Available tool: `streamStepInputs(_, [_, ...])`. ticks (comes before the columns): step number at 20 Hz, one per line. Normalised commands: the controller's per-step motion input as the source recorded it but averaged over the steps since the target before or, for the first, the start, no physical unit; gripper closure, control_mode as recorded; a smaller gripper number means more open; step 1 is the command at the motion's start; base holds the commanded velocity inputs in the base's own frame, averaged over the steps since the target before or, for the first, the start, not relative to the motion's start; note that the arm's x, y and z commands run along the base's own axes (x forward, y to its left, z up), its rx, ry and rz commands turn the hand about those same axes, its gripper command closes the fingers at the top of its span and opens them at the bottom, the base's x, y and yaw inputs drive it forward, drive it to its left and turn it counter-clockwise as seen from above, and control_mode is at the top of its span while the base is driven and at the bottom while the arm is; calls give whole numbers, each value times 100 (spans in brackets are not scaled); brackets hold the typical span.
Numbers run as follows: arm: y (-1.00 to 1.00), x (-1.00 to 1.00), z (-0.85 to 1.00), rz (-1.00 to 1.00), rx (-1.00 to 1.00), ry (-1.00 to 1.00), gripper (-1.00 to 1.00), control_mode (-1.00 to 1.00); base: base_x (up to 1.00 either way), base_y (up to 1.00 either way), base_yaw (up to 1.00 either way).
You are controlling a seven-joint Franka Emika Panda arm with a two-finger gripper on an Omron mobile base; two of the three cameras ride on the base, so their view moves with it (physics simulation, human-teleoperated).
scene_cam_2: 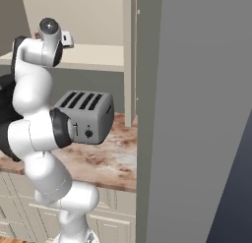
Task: Pick the cans from the counter and place them in their designated side in the cabinet.
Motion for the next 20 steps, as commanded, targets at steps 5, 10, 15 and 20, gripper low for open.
streamStepInputs(5, [10, 22, -4, 0, 0, 3, 100, -100, 0, 0, 0])
streamStepInputs(10, [10, 21, -7, 0, 0, 3, 100, -100, 0, 0, 0])
streamStepInputs(15, [8, 22, -11, 0, 0, 3, 100, -100, 0, 0, 0])
streamStepInputs(20, [6, 22, -14, 0, 0, 3, 100, -100, 0, 0, 0])
